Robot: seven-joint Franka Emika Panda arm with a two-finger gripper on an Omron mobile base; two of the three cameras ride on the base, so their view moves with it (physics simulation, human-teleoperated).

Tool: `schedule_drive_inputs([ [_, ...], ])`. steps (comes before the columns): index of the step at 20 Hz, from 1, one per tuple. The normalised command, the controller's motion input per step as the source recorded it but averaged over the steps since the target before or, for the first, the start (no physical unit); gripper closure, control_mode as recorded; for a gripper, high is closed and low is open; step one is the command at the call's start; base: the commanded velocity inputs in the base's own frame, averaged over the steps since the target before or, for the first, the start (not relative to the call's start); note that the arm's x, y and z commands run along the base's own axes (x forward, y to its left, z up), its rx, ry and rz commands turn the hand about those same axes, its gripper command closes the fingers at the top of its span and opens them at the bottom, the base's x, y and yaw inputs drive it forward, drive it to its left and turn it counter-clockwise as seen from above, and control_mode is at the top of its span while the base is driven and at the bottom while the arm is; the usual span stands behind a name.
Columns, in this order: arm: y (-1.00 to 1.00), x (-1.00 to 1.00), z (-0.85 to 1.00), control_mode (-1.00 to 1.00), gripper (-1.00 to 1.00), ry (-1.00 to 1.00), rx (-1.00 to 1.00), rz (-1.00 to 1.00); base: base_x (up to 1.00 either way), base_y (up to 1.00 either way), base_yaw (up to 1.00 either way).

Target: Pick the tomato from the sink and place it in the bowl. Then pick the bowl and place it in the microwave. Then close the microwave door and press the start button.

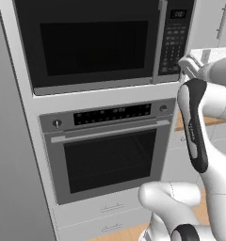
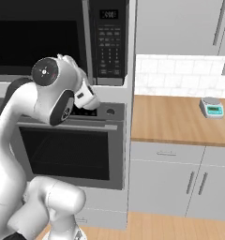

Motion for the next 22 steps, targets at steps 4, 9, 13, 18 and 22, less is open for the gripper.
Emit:
schedule_drive_inputs([
  [4, 0.0, -0.16, 0.0, -1.0, -1.0, -0.18, 0.71, -0.16, 0.0, 0.0, 0.0],
  [9, -0.02, -0.1, -0.04, -1.0, 1.0, -0.17, 0.65, -0.12, 0.0, 0.0, 0.0],
  [13, -0.01, 0.0, -0.09, -1.0, 1.0, -0.06, 0.33, -0.07, 0.0, 0.0, 0.0],
  [18, 0.05, 0.32, 0.0, -1.0, 1.0, -0.1, 0.32, -0.03, 0.0, 0.0, 0.0],
  [22, -0.01, 0.48, -0.04, -1.0, 1.0, -0.15, 0.22, 0.09, 0.0, 0.0, 0.0],
])
